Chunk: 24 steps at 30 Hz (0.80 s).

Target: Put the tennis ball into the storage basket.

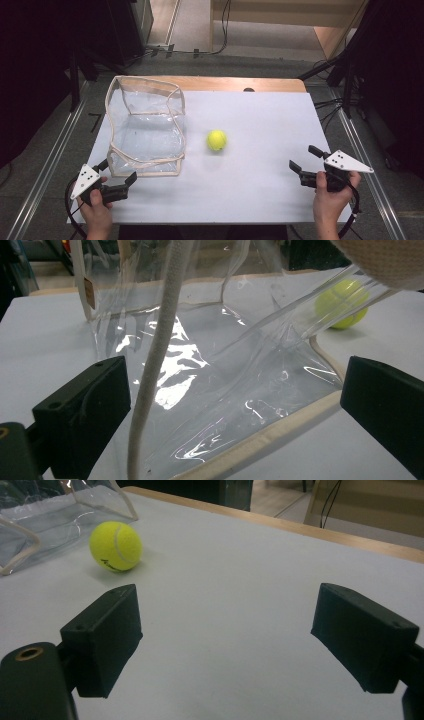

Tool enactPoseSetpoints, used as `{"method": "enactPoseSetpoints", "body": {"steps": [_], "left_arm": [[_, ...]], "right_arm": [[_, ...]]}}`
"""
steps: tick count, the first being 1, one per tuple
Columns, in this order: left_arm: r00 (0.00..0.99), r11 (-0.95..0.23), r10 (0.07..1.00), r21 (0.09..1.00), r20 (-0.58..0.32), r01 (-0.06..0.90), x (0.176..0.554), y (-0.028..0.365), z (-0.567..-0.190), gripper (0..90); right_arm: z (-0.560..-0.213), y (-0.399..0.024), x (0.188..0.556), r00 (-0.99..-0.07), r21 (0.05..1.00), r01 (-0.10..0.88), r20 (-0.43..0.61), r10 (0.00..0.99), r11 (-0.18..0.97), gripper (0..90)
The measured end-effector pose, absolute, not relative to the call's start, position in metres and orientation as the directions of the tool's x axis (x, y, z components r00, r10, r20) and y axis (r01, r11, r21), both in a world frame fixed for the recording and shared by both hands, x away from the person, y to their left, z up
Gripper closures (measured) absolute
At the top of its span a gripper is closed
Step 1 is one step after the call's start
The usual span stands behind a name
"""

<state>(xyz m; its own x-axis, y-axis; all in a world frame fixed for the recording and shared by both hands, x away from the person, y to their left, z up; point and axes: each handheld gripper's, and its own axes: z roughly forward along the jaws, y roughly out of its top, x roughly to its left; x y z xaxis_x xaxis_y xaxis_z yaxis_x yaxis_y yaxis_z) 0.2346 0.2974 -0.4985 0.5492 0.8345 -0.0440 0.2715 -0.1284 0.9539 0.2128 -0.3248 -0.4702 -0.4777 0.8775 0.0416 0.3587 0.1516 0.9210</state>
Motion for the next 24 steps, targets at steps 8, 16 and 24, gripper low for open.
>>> {"method": "enactPoseSetpoints", "body": {"steps": [8, 16, 24], "left_arm": [[0.549, -0.135, 0.835, 0.952, -0.040, 0.274, 0.235, 0.297, -0.499, 0.0], [0.550, -0.135, 0.834, 0.952, -0.040, 0.274, 0.235, 0.297, -0.499, 0.0], [0.550, -0.138, 0.834, 0.951, -0.039, 0.277, 0.235, 0.296, -0.499, 0.0]], "right_arm": [[-0.462, -0.318, 0.220, -0.495, 0.919, 0.353, 0.024, 0.868, 0.176, 10.6], [-0.445, -0.305, 0.227, -0.527, 0.926, 0.328, 0.015, 0.850, 0.188, 10.7], [-0.435, -0.294, 0.235, -0.561, 0.925, 0.323, 0.017, 0.828, 0.199, 10.7]]}}
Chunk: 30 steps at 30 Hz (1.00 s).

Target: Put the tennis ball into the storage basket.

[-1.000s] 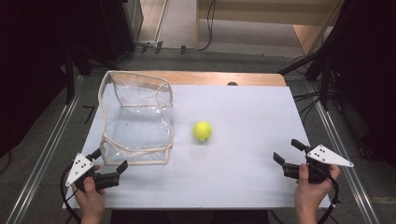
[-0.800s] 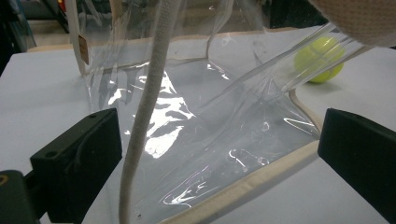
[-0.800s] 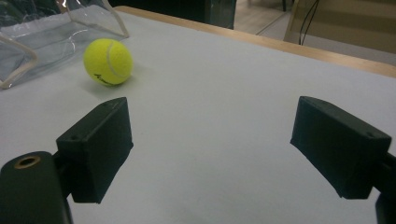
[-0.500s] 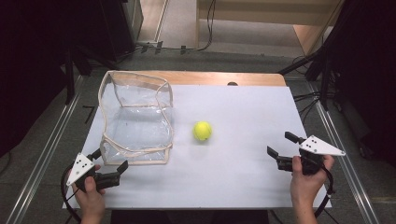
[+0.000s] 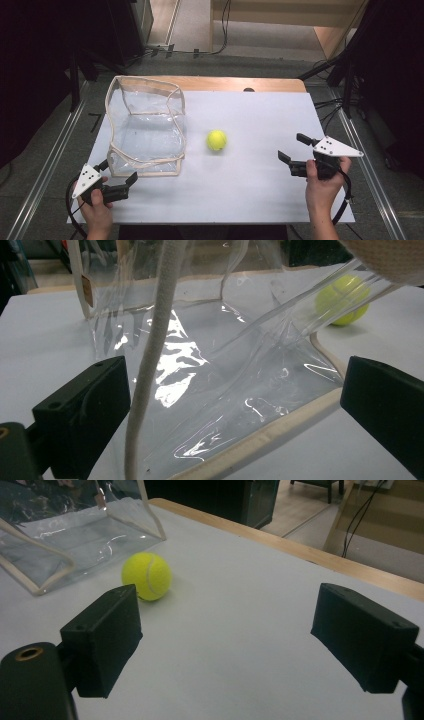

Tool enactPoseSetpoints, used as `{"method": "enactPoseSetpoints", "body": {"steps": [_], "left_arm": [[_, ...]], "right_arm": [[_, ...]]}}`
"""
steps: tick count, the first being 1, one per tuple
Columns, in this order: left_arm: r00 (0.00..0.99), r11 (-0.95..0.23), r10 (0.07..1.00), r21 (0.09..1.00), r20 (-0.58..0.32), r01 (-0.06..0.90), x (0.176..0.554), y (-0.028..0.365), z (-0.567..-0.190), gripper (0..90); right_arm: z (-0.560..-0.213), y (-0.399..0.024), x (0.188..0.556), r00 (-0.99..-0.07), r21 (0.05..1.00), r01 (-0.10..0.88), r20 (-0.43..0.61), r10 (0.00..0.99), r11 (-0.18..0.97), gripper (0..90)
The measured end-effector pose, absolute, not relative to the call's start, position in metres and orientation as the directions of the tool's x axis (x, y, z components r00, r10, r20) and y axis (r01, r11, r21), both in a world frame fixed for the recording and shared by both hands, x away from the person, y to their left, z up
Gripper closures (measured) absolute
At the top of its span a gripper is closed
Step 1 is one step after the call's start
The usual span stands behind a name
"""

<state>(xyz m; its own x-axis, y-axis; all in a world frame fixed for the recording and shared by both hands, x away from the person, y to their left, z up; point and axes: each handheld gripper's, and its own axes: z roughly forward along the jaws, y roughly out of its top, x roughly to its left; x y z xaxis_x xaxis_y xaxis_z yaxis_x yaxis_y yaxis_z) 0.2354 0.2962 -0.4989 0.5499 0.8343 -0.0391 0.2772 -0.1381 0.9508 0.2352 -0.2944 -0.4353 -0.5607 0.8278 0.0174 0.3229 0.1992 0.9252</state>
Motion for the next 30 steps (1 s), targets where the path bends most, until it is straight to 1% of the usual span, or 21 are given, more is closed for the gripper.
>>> {"method": "enactPoseSetpoints", "body": {"steps": [12, 30], "left_arm": [[0.552, -0.148, 0.833, 0.948, -0.034, 0.282, 0.236, 0.296, -0.499, 0.0], [0.553, -0.166, 0.833, 0.942, -0.024, 0.291, 0.237, 0.294, -0.499, 0.0]], "right_arm": [[-0.427, -0.280, 0.248, -0.608, 0.917, 0.318, 0.002, 0.794, 0.241, 10.6], [-0.423, -0.267, 0.262, -0.647, 0.906, 0.327, 0.006, 0.763, 0.270, 10.7]]}}
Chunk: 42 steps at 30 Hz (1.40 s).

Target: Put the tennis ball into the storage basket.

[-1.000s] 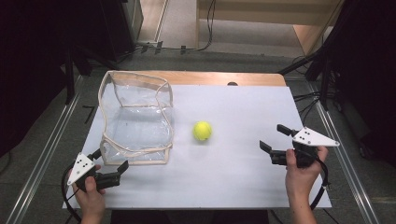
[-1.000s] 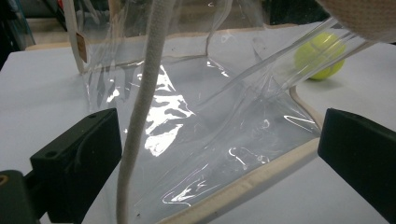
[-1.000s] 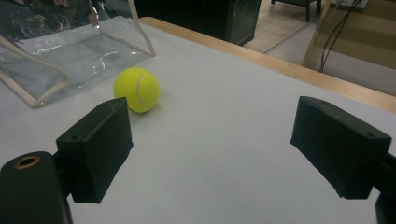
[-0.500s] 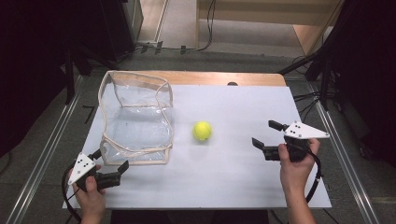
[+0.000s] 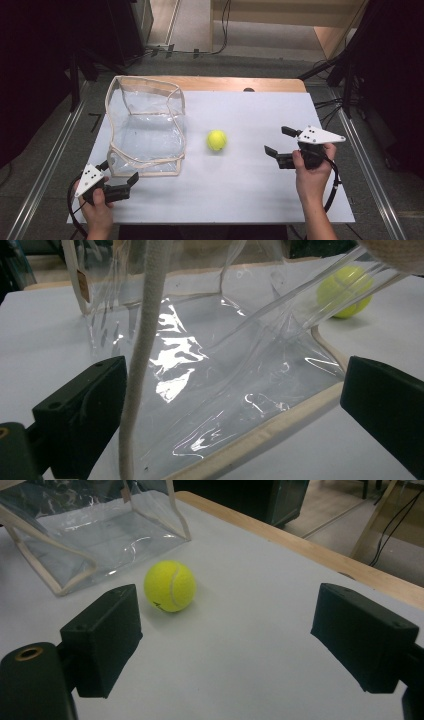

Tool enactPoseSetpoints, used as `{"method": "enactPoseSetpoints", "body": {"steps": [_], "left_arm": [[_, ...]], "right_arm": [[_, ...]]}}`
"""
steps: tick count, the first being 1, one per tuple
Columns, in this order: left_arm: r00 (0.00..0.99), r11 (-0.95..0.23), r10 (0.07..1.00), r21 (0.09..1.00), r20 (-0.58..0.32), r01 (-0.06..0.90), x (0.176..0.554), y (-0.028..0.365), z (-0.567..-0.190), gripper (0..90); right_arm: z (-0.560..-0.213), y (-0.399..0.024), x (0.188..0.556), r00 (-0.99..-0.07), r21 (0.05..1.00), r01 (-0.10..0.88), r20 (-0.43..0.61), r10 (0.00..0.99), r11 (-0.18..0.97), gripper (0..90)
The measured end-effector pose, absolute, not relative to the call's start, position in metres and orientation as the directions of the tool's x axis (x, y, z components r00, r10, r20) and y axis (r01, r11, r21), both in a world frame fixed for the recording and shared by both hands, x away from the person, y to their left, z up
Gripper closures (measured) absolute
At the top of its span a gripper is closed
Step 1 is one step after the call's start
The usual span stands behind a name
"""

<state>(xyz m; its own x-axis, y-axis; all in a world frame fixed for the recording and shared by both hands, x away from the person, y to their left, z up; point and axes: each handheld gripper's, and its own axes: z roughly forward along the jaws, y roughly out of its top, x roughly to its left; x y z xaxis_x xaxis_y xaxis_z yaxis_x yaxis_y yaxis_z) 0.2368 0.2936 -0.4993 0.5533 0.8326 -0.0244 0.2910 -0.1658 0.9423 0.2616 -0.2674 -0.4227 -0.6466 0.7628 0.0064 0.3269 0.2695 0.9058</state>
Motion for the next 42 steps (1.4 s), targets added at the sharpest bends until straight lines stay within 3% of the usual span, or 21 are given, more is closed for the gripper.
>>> {"method": "enactPoseSetpoints", "body": {"steps": [42], "left_arm": [[0.559, -0.185, 0.829, 0.937, -0.014, 0.298, 0.238, 0.292, -0.500, 0.0]], "right_arm": [[-0.435, -0.237, 0.295, -0.723, 0.857, 0.387, 0.053, 0.689, 0.340, 10.7]]}}
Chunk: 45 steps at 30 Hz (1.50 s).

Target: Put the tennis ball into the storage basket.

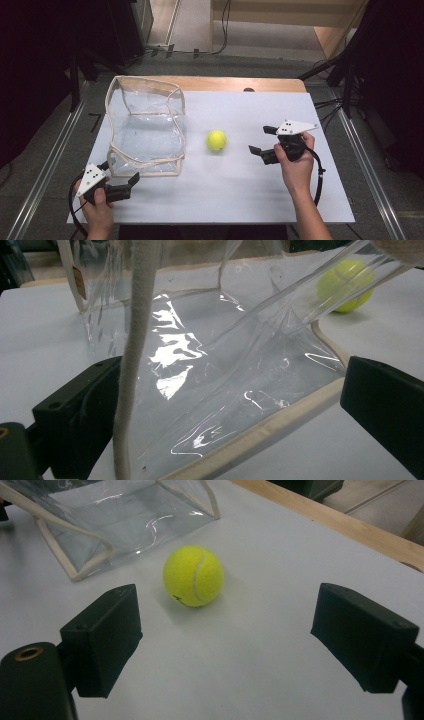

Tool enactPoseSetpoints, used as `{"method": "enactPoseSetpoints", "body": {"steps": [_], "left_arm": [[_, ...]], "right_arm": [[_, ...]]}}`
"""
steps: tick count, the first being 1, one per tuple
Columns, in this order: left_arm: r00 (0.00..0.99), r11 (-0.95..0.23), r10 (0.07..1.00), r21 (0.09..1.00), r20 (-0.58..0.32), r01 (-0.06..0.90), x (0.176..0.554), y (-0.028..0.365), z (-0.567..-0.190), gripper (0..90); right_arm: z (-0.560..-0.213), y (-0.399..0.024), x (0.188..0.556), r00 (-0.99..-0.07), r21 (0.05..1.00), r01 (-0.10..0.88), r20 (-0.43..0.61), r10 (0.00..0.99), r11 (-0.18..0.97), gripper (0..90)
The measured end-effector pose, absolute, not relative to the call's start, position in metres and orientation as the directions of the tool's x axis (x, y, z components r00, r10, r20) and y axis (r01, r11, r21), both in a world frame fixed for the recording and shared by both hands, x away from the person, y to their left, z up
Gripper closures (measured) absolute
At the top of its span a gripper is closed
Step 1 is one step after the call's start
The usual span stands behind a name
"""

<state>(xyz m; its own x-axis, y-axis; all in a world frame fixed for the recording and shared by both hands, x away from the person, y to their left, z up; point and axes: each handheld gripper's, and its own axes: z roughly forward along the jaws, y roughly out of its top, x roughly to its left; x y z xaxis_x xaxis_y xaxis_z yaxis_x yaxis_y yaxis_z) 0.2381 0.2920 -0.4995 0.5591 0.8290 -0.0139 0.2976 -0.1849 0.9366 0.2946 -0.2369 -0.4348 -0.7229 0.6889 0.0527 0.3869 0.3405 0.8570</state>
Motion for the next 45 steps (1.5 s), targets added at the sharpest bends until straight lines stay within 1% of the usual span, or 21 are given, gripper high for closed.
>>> {"method": "enactPoseSetpoints", "body": {"steps": [9, 45], "left_arm": [[0.559, -0.188, 0.829, 0.936, -0.012, 0.299, 0.238, 0.292, -0.499, 0.0], [0.557, -0.190, 0.831, 0.934, -0.011, 0.302, 0.238, 0.291, -0.500, 0.0]], "right_arm": [[-0.439, -0.233, 0.302, -0.736, 0.837, 0.412, 0.071, 0.673, 0.362, 10.7], [-0.444, -0.211, 0.325, -0.780, 0.804, 0.426, 0.094, 0.619, 0.415, 10.7]]}}
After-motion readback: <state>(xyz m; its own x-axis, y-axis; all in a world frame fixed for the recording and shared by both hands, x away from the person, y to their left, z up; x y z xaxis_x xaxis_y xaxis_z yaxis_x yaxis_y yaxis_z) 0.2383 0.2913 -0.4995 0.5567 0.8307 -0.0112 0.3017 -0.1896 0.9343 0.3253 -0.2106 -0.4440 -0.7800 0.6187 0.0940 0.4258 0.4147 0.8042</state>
